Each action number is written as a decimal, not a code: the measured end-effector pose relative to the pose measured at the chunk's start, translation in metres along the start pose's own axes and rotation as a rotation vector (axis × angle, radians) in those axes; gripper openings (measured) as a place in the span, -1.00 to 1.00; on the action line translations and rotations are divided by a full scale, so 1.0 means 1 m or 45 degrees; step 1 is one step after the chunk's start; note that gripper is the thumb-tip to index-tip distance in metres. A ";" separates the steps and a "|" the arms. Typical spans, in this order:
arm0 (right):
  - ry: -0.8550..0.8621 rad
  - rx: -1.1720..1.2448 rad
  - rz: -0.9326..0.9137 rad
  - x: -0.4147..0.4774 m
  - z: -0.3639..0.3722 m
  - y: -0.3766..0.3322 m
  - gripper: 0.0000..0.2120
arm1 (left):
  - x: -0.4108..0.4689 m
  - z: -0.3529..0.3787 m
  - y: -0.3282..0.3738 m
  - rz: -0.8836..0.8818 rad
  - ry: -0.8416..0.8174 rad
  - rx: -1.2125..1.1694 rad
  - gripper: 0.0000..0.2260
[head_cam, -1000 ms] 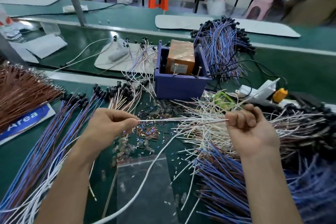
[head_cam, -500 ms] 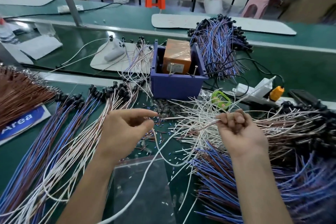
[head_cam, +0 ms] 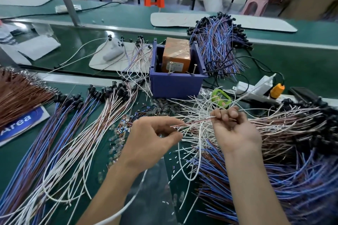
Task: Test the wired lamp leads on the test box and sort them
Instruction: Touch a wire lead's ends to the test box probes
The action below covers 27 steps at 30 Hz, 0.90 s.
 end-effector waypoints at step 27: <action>-0.636 -2.423 -0.545 -0.018 0.003 0.028 -0.82 | 0.019 -0.002 -0.013 -0.003 0.229 -0.195 -0.78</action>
Point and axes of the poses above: each hand's wrist, its own x-axis towards the middle knuckle, its own z-axis out of the palm, y = z × x, the point moved 4 cm from there along x, towards the middle knuckle, and after that the axes turned 5 degrees about -x, right-handed, at the moved point
